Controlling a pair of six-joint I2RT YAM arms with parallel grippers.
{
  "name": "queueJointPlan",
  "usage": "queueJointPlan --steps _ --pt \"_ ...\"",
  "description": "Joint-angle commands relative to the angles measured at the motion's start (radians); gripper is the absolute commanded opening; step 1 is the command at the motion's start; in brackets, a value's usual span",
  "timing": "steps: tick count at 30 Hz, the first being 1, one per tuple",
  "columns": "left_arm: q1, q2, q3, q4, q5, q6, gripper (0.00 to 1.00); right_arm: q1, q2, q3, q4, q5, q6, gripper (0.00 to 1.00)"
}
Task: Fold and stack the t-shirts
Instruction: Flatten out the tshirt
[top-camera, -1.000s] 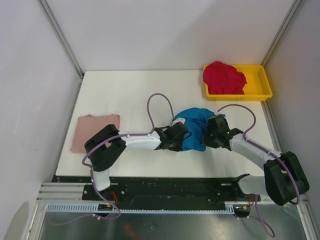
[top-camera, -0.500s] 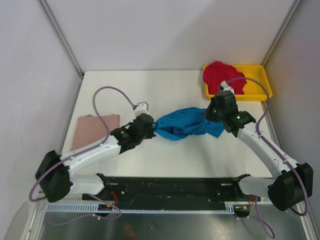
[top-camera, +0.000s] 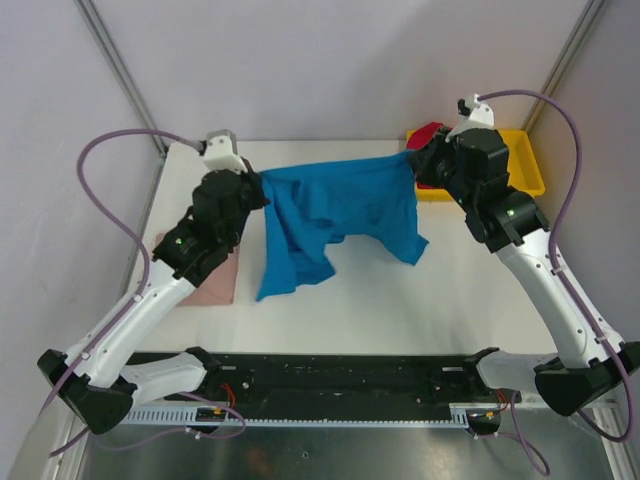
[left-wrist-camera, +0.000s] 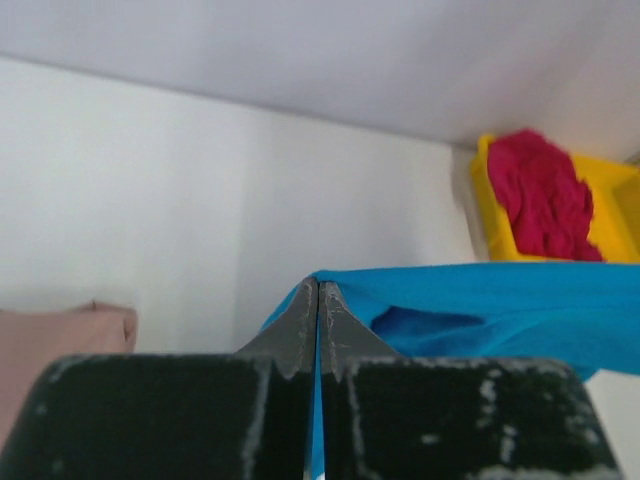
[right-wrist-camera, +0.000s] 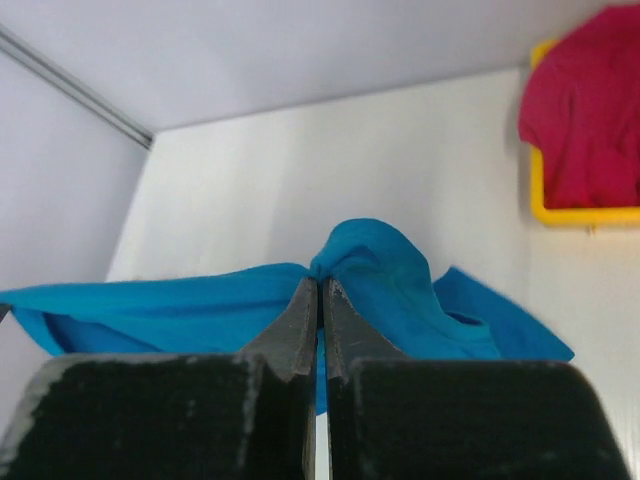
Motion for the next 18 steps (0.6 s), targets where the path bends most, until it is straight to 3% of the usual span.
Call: queueJointPlan --steps 1,5,12,18 --pt "0.065 -0.007 0.106 0.028 -0.039 0.111 0.00 0.043 -0.006 0.126 0.021 0.089 -0.067 0.00" --pt "0.093 0.004 0.134 0.038 0.009 0.127 0.00 0.051 0.029 0.179 0.026 0.097 -0.069 0.00" --pt "0.213 0.055 0.168 0.083 0.131 0.123 0.00 0.034 0.190 0.245 0.200 0.050 -0.063 0.00" --pt "0.306 0.087 0.314 0.092 0.309 0.167 0.00 -0.013 0.366 0.602 0.159 -0.019 -0.031 0.00"
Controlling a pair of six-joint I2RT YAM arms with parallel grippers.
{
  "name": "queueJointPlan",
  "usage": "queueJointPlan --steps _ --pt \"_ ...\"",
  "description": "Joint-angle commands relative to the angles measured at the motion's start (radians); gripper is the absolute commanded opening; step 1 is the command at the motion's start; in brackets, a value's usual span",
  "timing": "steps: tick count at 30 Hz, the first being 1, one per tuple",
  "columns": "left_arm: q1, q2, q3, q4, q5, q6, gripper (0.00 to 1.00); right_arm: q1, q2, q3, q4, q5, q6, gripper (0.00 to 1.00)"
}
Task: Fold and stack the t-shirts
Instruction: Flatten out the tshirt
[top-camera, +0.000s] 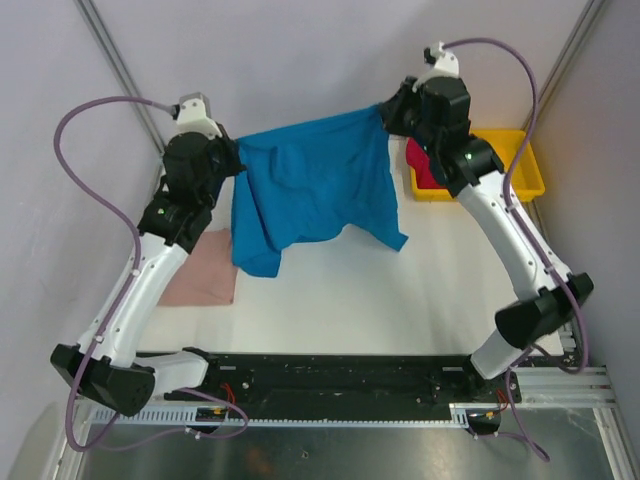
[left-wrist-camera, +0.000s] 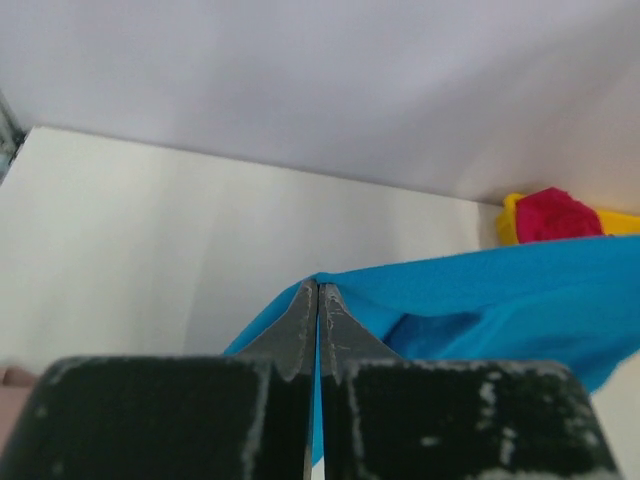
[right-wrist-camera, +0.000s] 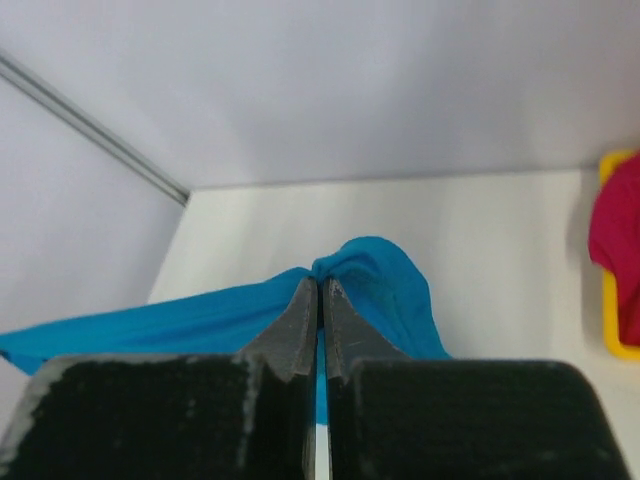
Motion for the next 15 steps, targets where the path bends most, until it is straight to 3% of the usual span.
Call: queueJointPlan --steps 1,4,6,11,15 --pt "0.050 -0.024 0.164 0.069 0.138 0.064 0.00 -0.055 0.056 0.311 0.032 -0.029 0.019 0.00" --pt "0.053 -0.054 0.203 0.066 0.269 0.045 0.00 -0.090 0.058 0.388 -0.046 -0.053 0.049 0.00" --pt "0.053 -0.081 0.189 0.061 0.375 0.015 0.00 -0.145 0.019 0.337 -0.098 -0.099 0.095 0.00" --pt "0.032 -0.162 0.005 0.025 0.598 -0.073 0.00 -0.360 -0.211 -0.148 -0.136 -0.302 0.210 0.00" --pt "-0.054 -0.173 -0.258 0.017 0.684 -0.116 0.00 -0.474 -0.325 -0.503 -0.221 -0.320 0.170 0.00"
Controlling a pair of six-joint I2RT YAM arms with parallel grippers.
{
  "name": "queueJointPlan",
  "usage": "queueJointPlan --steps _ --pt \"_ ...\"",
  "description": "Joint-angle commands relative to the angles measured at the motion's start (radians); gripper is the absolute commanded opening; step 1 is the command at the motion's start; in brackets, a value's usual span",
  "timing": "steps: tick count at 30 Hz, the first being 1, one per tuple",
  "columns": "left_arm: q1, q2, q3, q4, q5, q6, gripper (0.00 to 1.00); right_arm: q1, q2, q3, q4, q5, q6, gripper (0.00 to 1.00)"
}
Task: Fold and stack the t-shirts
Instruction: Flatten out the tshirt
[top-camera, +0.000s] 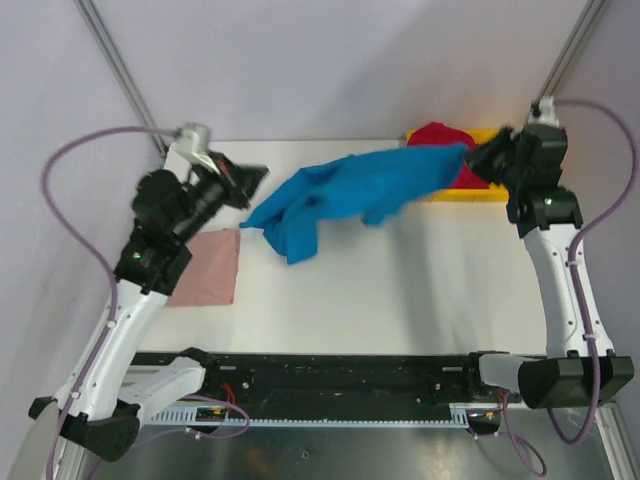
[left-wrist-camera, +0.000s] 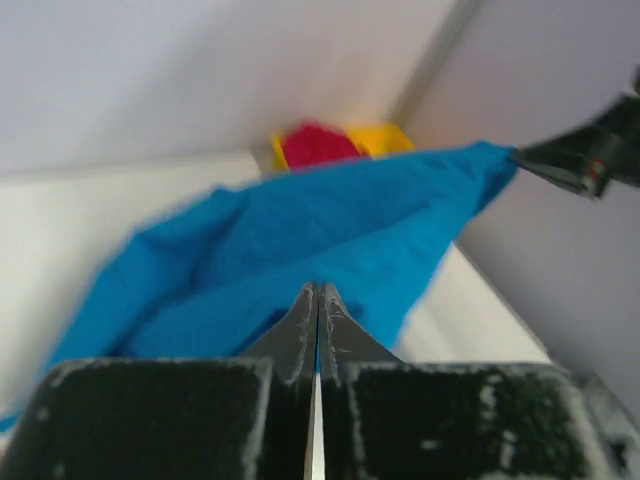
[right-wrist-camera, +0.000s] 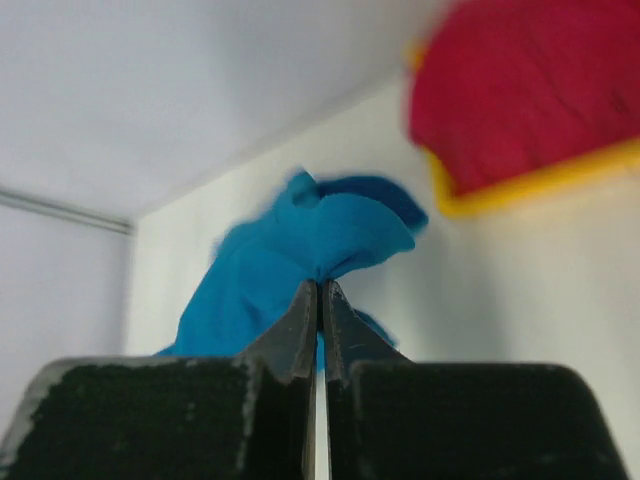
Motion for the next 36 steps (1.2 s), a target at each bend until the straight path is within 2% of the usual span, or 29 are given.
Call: queueJointPlan --steps 1,2,5,8,12,17,24,31,36 --pt "-0.097 0.048 -0.246 -0.047 0.176 -0.070 0.00 -0.093 -0.041 -0.299 -0.147 -0.067 -0.009 0.00" --pt "-0.126 0.073 -0.287 -0.045 0.176 -0.075 0.05 -0.101 -0.024 -0.341 -0.155 -0.074 -0.023 0.00" --pt "-0.190 0.186 -0.351 -0.042 0.114 -0.105 0.27 -0.098 0.056 -0.411 -0.152 -0.063 -0.051 0.00" --pt "-0.213 0.269 -0.377 -0.037 0.055 -0.162 0.37 -0.093 0.122 -0.427 -0.144 -0.008 -0.063 0.01" --pt "-0.224 0.316 -0.426 -0.031 -0.060 -0.233 0.38 -0.093 0.155 -0.430 -0.129 0.038 -0.075 0.06" --pt "-0.224 0.350 -0.483 -0.028 -0.217 -0.304 0.40 -0.090 0.161 -0.440 -0.119 0.066 -0.085 0.06" --pt "-0.210 0.432 -0.452 -0.016 -0.371 -0.331 0.44 -0.088 0.150 -0.457 -0.108 0.045 -0.091 0.06" --pt "-0.147 0.530 -0.389 -0.010 -0.380 -0.270 0.45 -0.086 0.142 -0.471 -0.100 0.026 -0.093 0.06" --pt "-0.124 0.603 -0.348 0.002 -0.327 -0.213 0.44 -0.086 0.145 -0.474 -0.091 0.012 -0.091 0.05"
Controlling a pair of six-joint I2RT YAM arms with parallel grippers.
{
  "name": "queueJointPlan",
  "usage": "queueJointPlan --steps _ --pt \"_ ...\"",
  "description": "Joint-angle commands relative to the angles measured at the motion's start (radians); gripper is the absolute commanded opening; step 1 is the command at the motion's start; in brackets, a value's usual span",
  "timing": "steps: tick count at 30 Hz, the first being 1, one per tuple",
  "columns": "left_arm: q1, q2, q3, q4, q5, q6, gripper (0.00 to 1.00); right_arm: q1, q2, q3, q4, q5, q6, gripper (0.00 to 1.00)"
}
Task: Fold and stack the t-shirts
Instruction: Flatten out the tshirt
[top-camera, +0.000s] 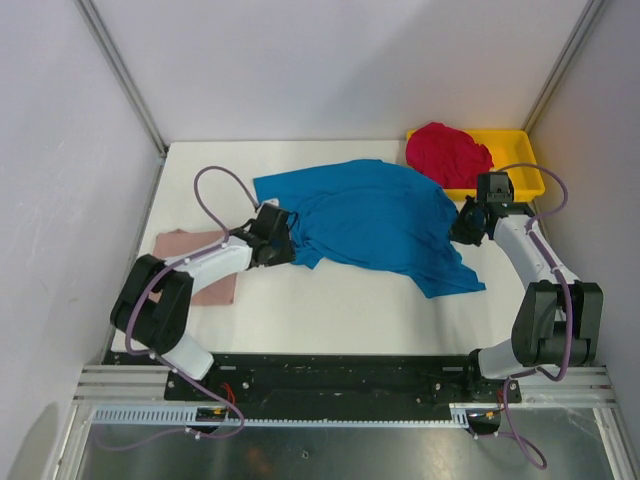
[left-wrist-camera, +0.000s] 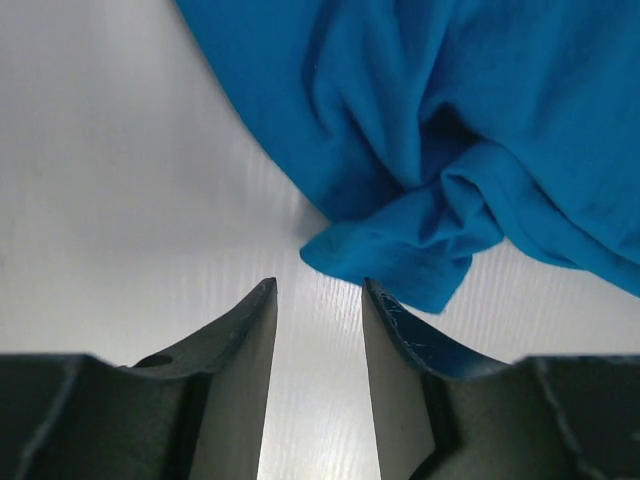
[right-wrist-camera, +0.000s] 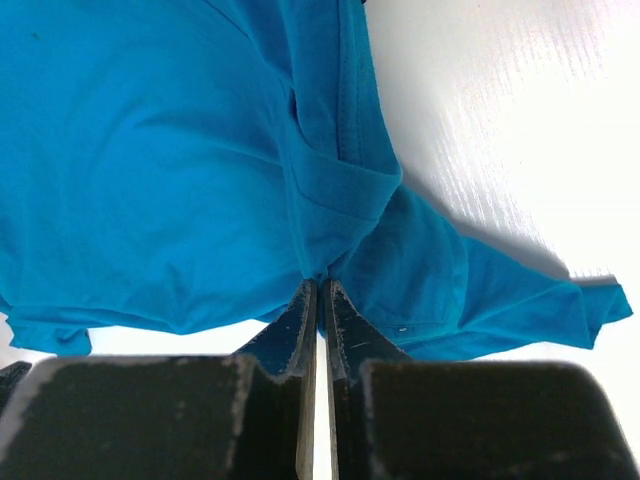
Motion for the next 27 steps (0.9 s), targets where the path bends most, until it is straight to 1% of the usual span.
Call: queueJointPlan --steps 1,5,10,12,14,16,18,19,22,27 --pt "0.018 0.061 0.071 0.043 0.024 0.065 0.44 0.005 -0.026 -0.005 0.032 -0.021 -0.011 0.05" --pt "0.027 0.113 0.098 0.059 0.084 0.067 0.42 0.005 -0.020 -0.008 0.038 -0.030 -0.009 0.05" --pt "0.028 0.141 0.111 0.068 0.115 0.075 0.40 0.005 -0.016 -0.012 0.041 -0.031 -0.012 0.04" --pt "0.028 0.145 0.104 0.068 0.122 0.067 0.38 0.005 -0.016 -0.013 0.042 -0.032 -0.011 0.04" --pt "0.028 0.140 0.095 0.069 0.122 0.060 0.29 0.005 -0.015 -0.015 0.044 -0.033 -0.009 0.04" --pt "0.028 0.117 0.082 0.068 0.108 0.053 0.16 0.004 -0.013 -0.015 0.045 -0.033 -0.009 0.03" --pt "0.029 0.075 0.067 0.064 0.071 0.047 0.05 0.004 -0.012 -0.016 0.046 -0.032 -0.010 0.03" --pt "0.031 0.049 0.057 0.057 0.049 0.045 0.02 0.005 -0.011 -0.016 0.046 -0.031 -0.010 0.03" --pt "0.046 -0.055 0.041 -0.002 -0.043 0.035 0.00 0.005 -0.006 -0.017 0.045 -0.028 -0.011 0.03" --pt "0.072 -0.260 0.045 -0.146 -0.233 0.061 0.00 0.005 0.008 -0.023 0.045 -0.023 -0.012 0.03"
